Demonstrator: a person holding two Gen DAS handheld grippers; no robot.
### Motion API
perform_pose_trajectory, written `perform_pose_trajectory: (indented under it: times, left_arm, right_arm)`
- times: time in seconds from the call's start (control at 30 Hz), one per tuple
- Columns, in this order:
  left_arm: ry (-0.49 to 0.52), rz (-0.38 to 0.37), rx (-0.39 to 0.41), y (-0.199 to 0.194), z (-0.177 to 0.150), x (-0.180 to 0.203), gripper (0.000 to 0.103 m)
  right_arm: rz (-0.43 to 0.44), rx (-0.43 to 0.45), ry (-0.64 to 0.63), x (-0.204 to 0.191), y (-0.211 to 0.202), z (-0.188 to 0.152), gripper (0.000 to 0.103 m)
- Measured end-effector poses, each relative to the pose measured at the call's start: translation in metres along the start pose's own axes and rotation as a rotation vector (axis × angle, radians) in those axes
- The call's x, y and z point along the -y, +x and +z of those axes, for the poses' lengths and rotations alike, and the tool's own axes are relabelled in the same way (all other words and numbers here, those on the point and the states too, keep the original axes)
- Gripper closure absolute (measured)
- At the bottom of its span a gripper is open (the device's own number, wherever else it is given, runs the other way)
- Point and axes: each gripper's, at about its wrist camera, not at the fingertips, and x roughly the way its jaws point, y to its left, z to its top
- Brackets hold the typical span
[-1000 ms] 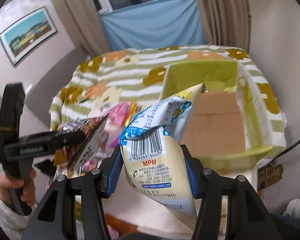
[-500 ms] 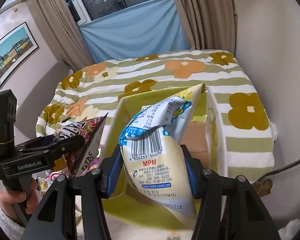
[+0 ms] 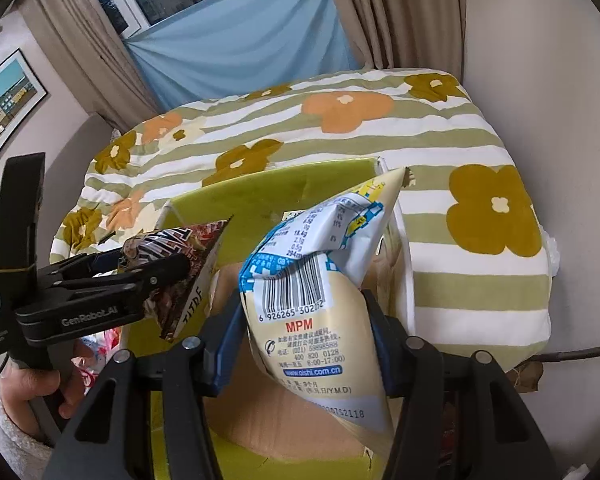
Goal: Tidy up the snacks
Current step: 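Carry both packets into the yellow-green box and open both tools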
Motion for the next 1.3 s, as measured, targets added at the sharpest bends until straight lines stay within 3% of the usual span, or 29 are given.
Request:
perform_pose_trajectory:
  times: [0.07,0.3,0.53,0.9,0.93,1.0,1.03,1.3]
  left_arm:
    - [0.011,0.005,0.006,0.004,0.004,-0.001,0.001]
    - [0.012,-0.004,-0.014,0.008,0.005,-0.014,0.001]
    - [0.0,0.018,0.015,-0.017,-0.013,-0.03,0.001]
    - [-0.04,0.029,0.016,-0.034,-0.041,-0.058,0.001]
    - [-0.048,0.025,0.014,-0.034,-0.042,-0.061,0.001]
    - [-0.064,0.019,0.013,-0.034,-0.046,-0.064,0.001]
    - [-0.069,0.015,0.013,-0.035,-0.048,-0.065,0.001]
    - [-0.095,0.014,0.023,-0.046,-0.062,-0.07,0.001]
  right_arm:
    - [-0.002,-0.003,0.013,0.003,0.003,0.002,0.052]
    - [-0.02,-0.014,0.02,0.001,0.013,0.009,0.052]
    - [-0.039,0.022,-0.006,-0.014,0.008,0.011,0.051]
    - [-0.035,-0.003,-0.032,-0.033,0.03,0.03,0.049]
    - [-0.04,-0.004,-0.034,-0.034,0.034,0.032,0.045]
    - [-0.053,-0.018,-0.055,-0.037,0.042,0.034,0.023]
    - [-0.074,-0.029,-0.071,-0.038,0.047,0.033,0.003]
    - [-0.062,0.002,-0.038,-0.031,0.03,0.009,0.001]
